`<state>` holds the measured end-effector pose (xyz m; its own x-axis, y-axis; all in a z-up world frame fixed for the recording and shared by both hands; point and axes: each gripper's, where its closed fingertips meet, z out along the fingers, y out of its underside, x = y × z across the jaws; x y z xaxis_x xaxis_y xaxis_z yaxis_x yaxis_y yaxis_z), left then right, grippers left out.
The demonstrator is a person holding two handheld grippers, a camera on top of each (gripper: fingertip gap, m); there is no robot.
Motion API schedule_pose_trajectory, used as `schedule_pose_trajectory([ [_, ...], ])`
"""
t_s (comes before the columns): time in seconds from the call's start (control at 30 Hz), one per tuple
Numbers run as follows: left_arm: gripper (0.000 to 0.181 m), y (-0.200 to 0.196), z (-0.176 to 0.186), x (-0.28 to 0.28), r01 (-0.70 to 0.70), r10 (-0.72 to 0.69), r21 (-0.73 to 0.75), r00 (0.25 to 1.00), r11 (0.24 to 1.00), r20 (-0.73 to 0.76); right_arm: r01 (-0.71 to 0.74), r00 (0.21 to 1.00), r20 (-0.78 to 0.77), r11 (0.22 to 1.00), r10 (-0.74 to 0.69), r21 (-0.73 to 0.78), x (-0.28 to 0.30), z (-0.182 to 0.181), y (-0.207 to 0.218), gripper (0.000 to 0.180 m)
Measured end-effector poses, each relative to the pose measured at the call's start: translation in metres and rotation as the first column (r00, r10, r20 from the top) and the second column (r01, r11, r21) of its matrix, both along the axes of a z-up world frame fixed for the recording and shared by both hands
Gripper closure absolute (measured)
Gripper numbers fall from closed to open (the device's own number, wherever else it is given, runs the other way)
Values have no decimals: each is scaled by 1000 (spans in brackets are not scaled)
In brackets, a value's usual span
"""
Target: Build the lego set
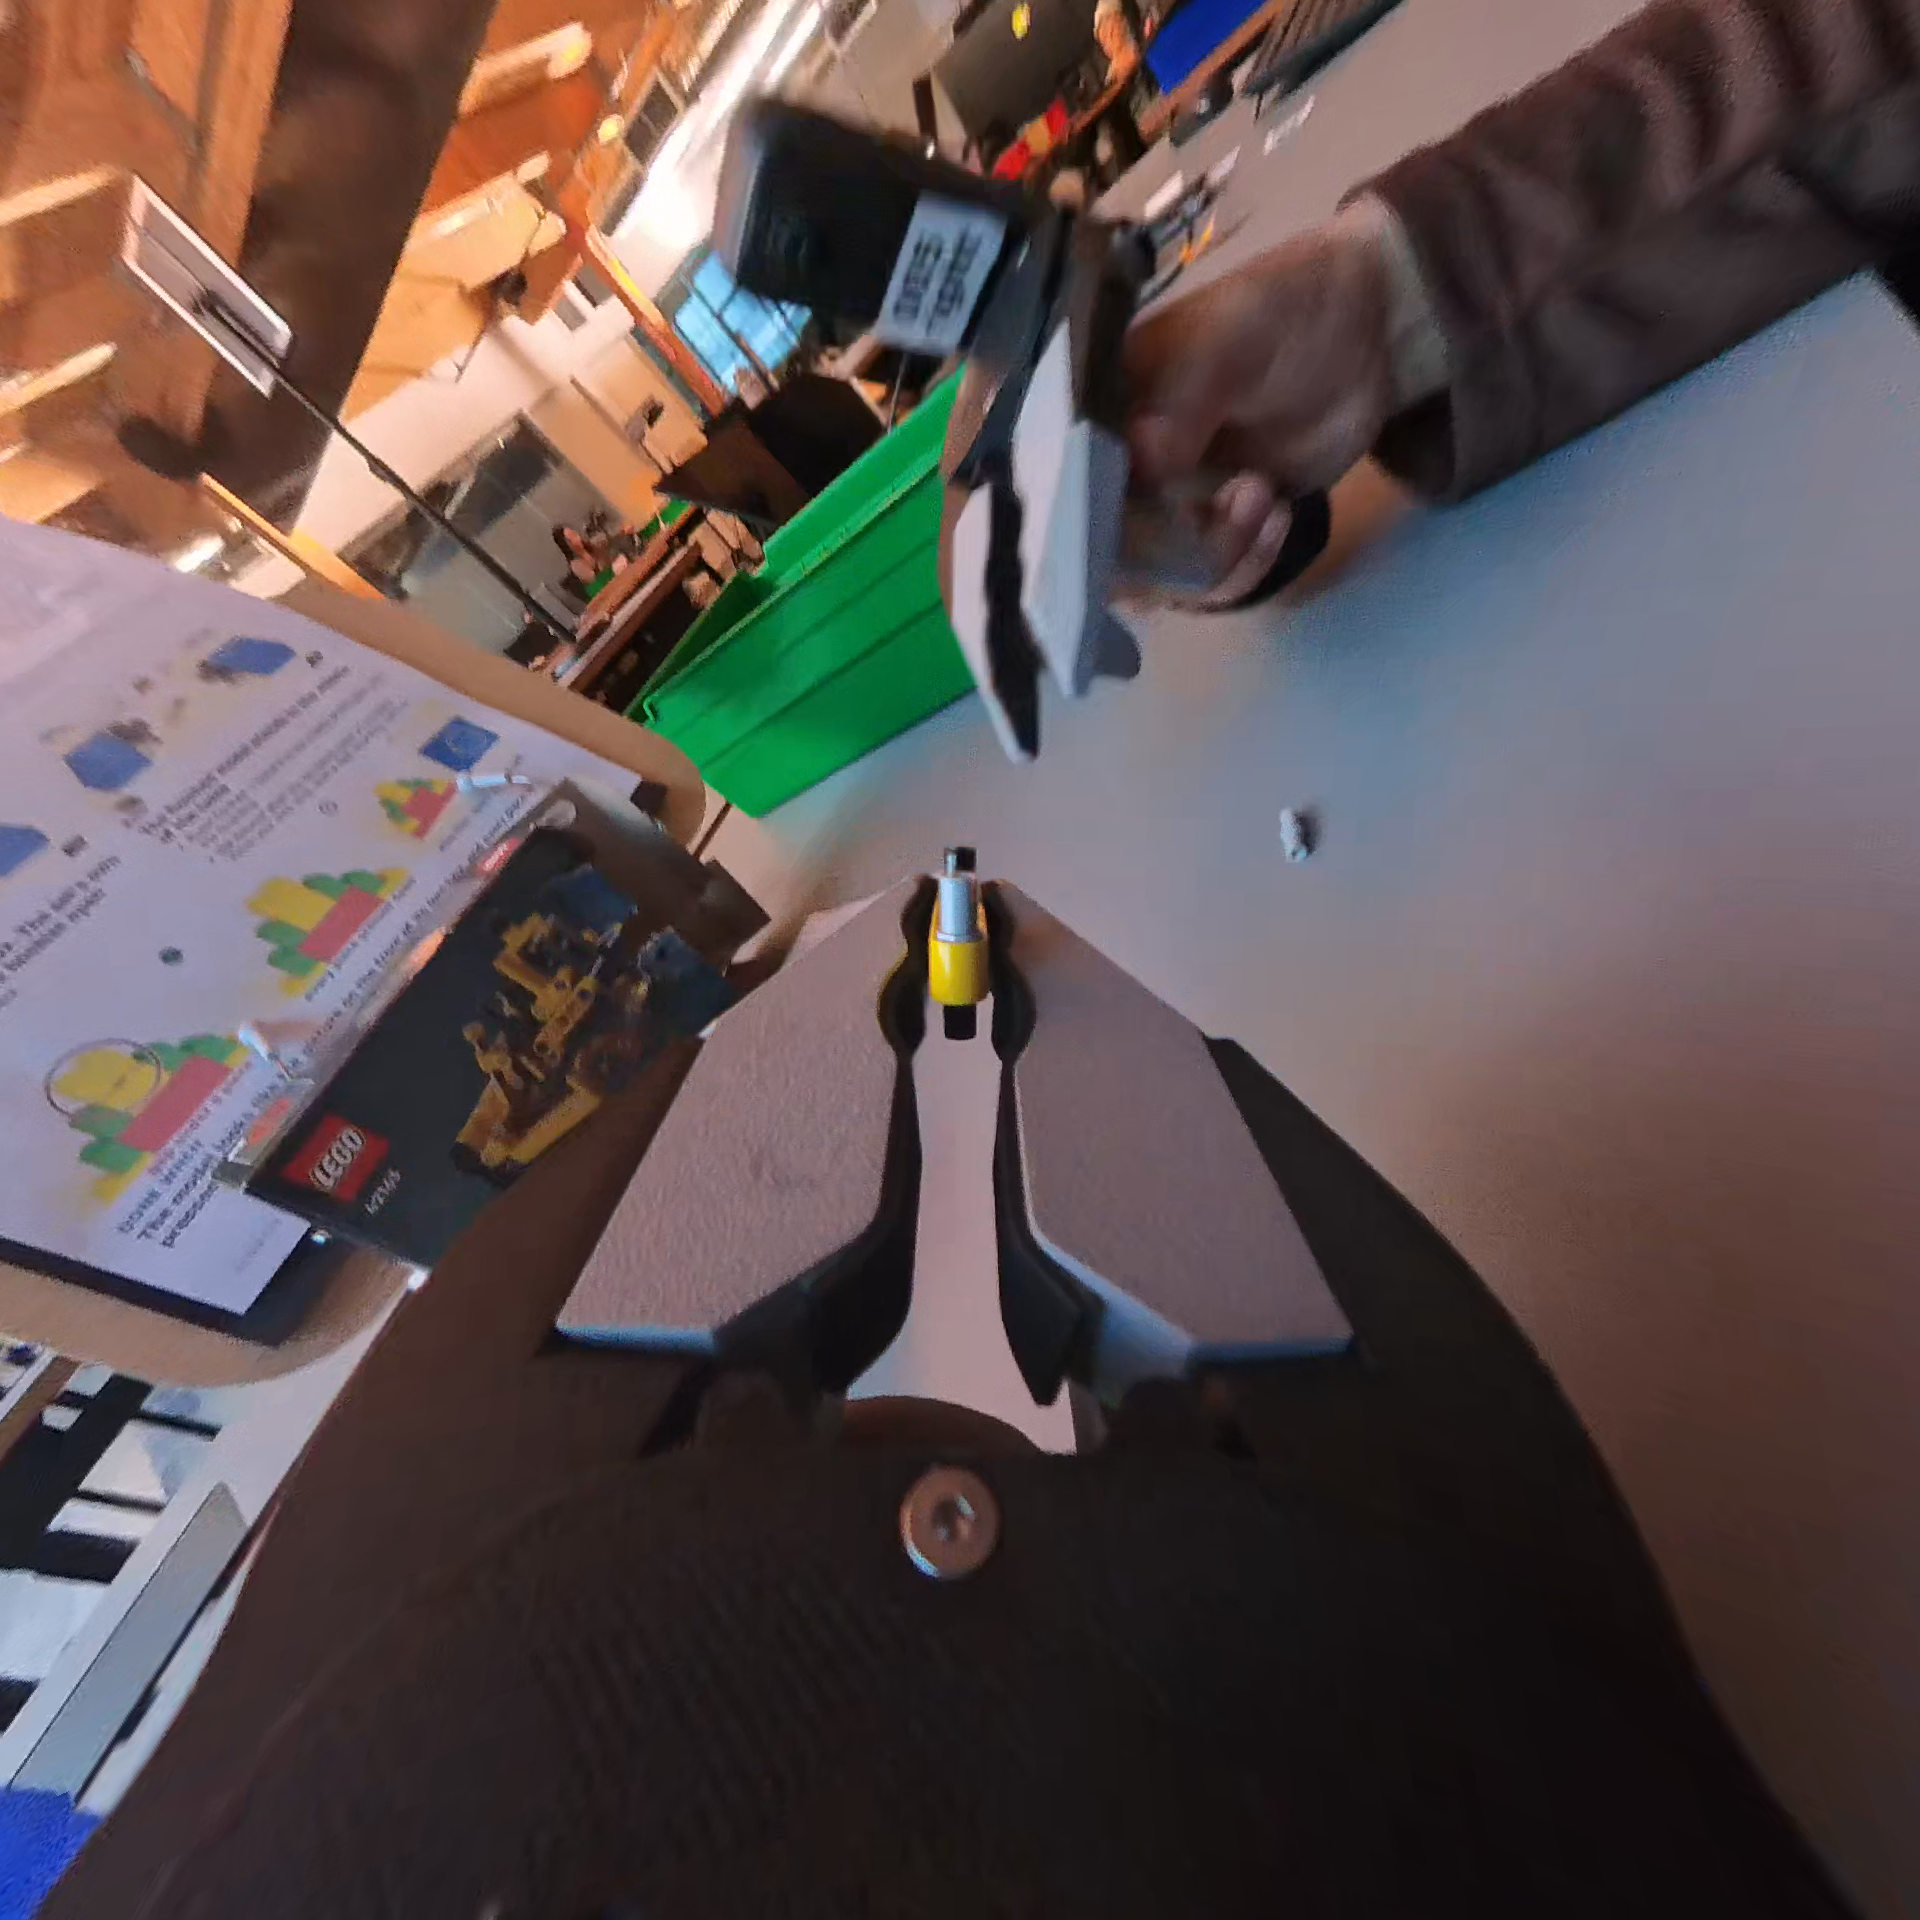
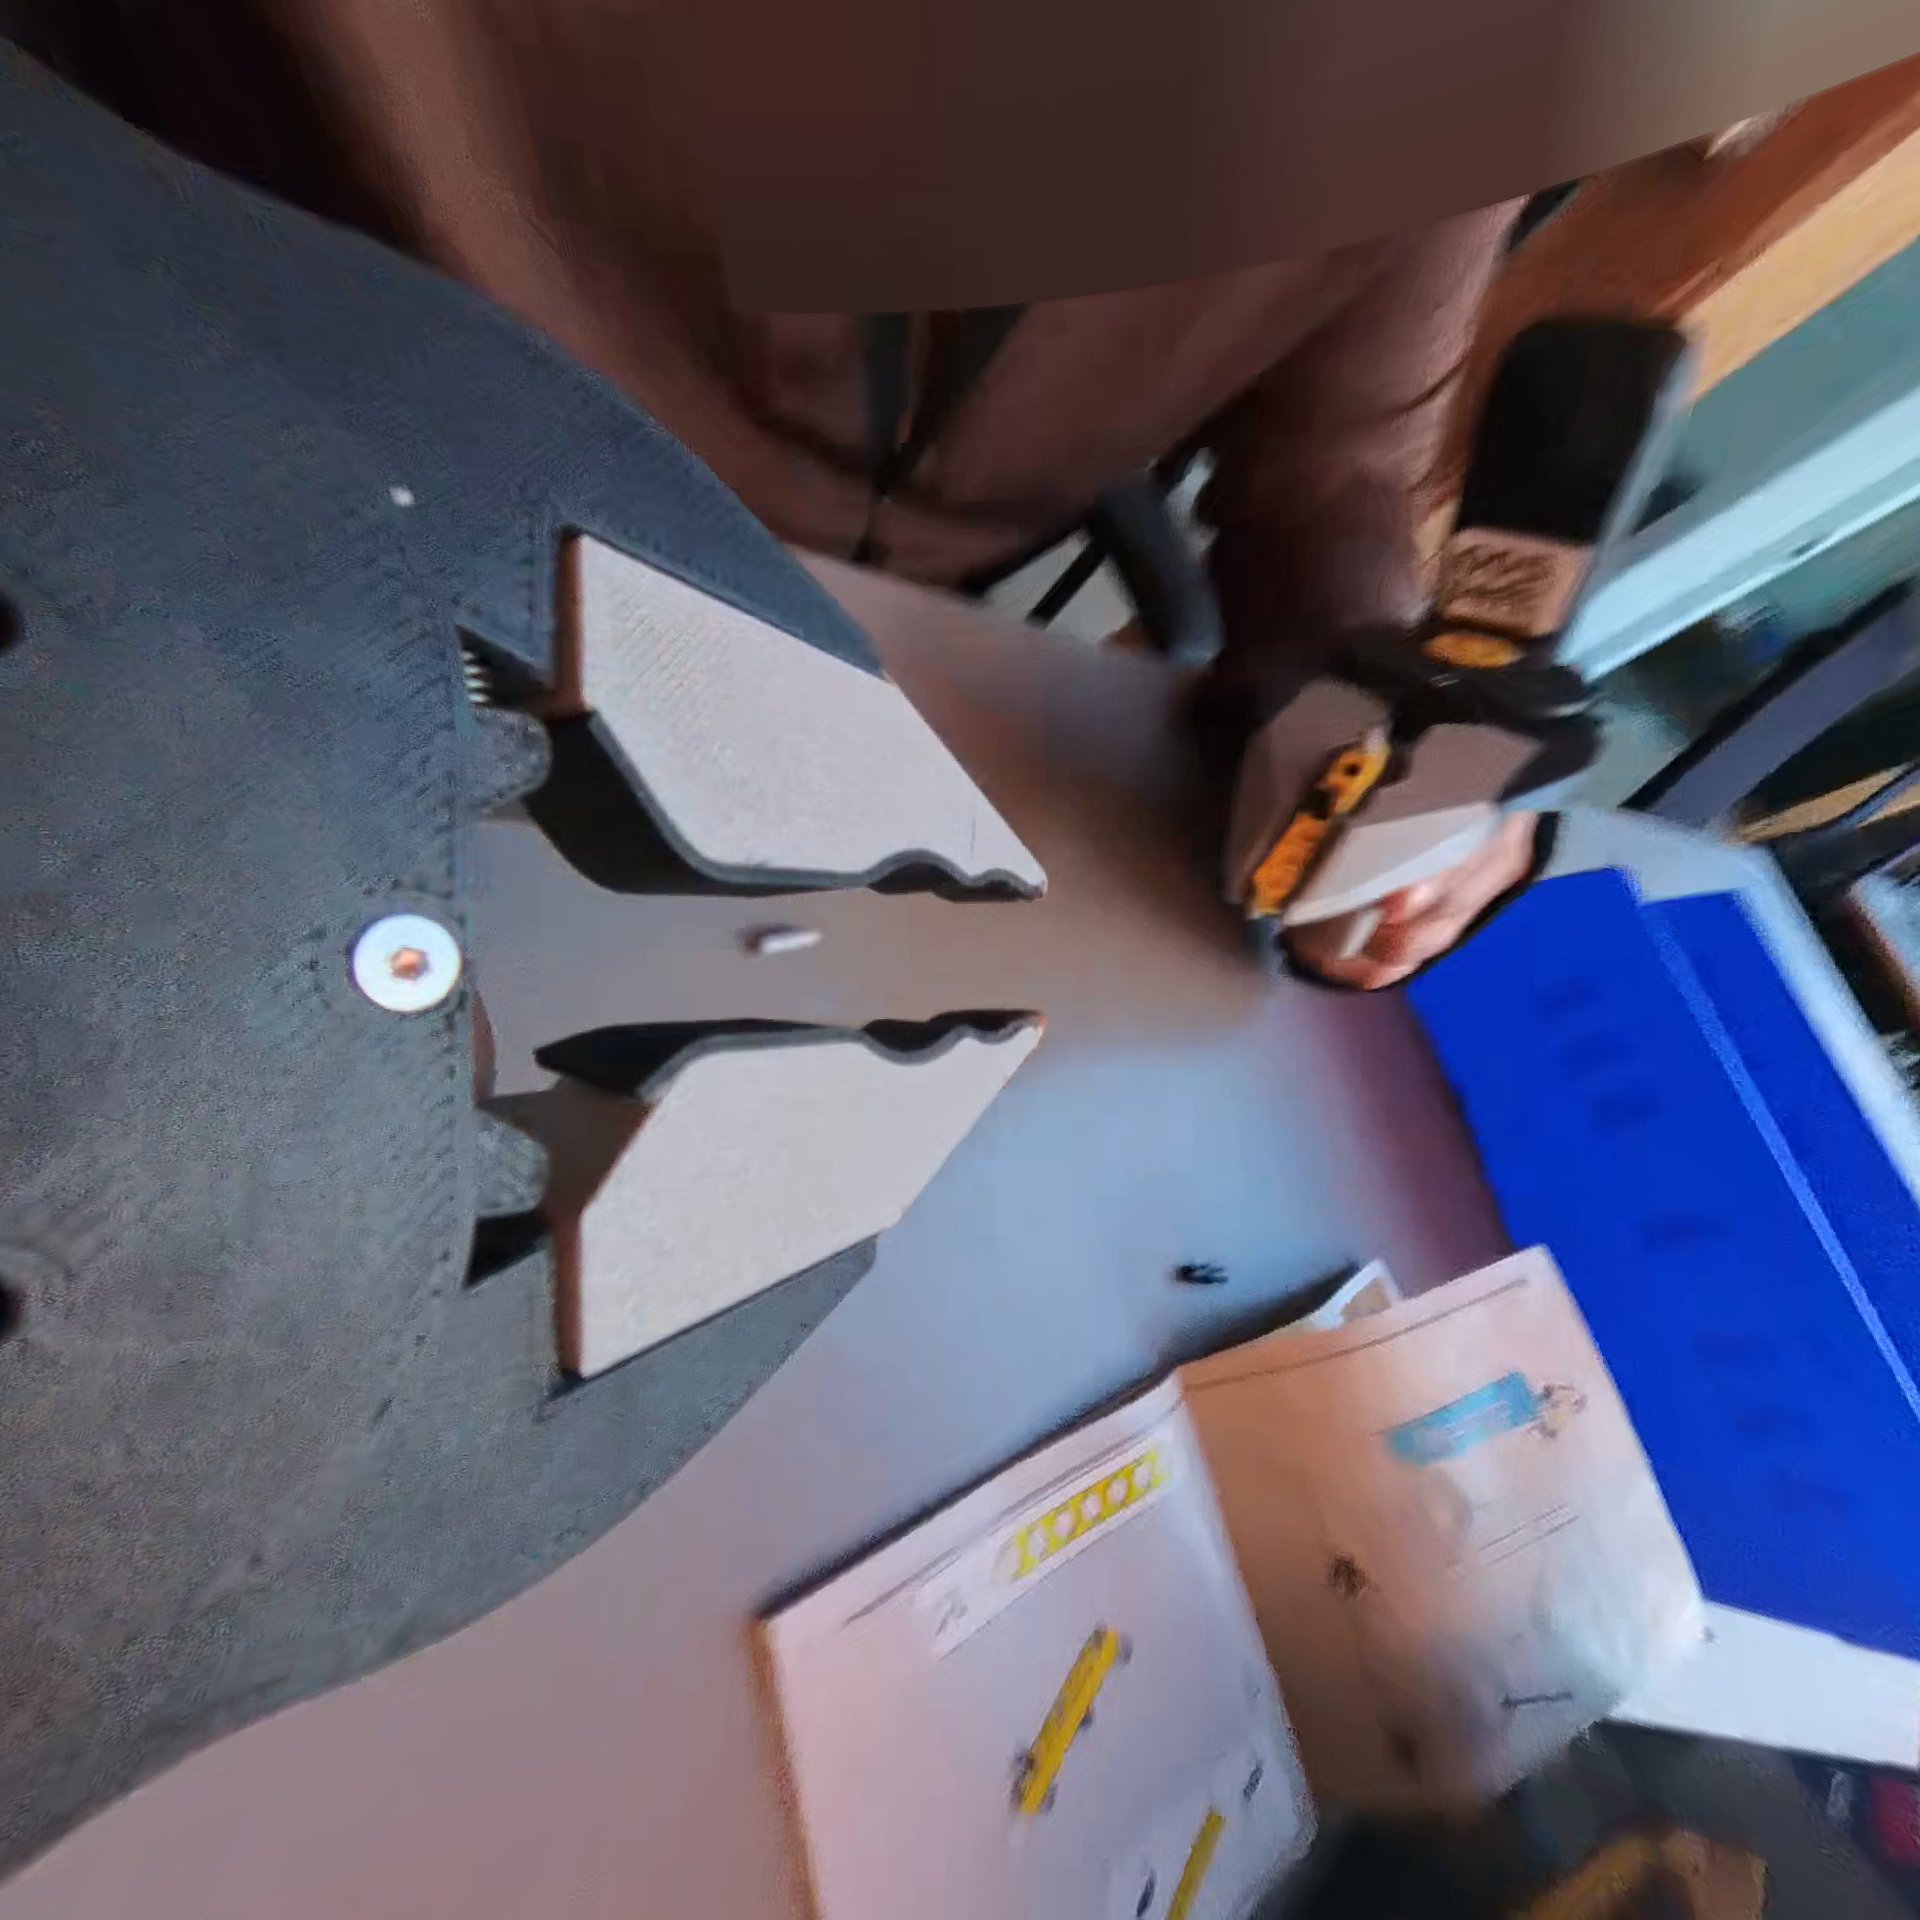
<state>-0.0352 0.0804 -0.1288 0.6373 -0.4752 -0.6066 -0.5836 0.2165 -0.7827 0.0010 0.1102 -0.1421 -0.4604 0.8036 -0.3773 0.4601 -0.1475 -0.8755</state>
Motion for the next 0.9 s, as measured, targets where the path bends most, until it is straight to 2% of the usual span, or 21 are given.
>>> schedule_pose_trajectory([
  [0.1, 175, 7, -15, -5, -47, 44, -53, 997, 997, -56, -11, 997, 79, 990, 0, 143, 18, -26, -4, 161],
  [0.3, 175, 13, -30, -4, -77, 65, -79, 988, 994, -144, -39, 980, 195, 942, -29, 334, 33, -60, -10, 159],
  [0.47, 175, 15, -40, -2, -88, 69, -80, 973, 993, -219, -71, 973, 229, 928, -16, 365, 30, -68, -13, 166],
  [0.57, 175, 15, -45, 1, -88, 66, -76, 964, 993, -259, -77, 974, 227, 920, -13, 384, 29, -69, -15, 179],
  [0.7, 175, 17, -47, 0, -108, 85, -62, 952, 992, -293, -66, 975, 223, 924, -21, 376, 19, -68, -19, 180],
  [0.9, 175, 20, -59, -4, -138, 112, -35, 905, 990, -410, 8, 970, 229, 958, -76, 287, -16, -61, -24, 180],
])
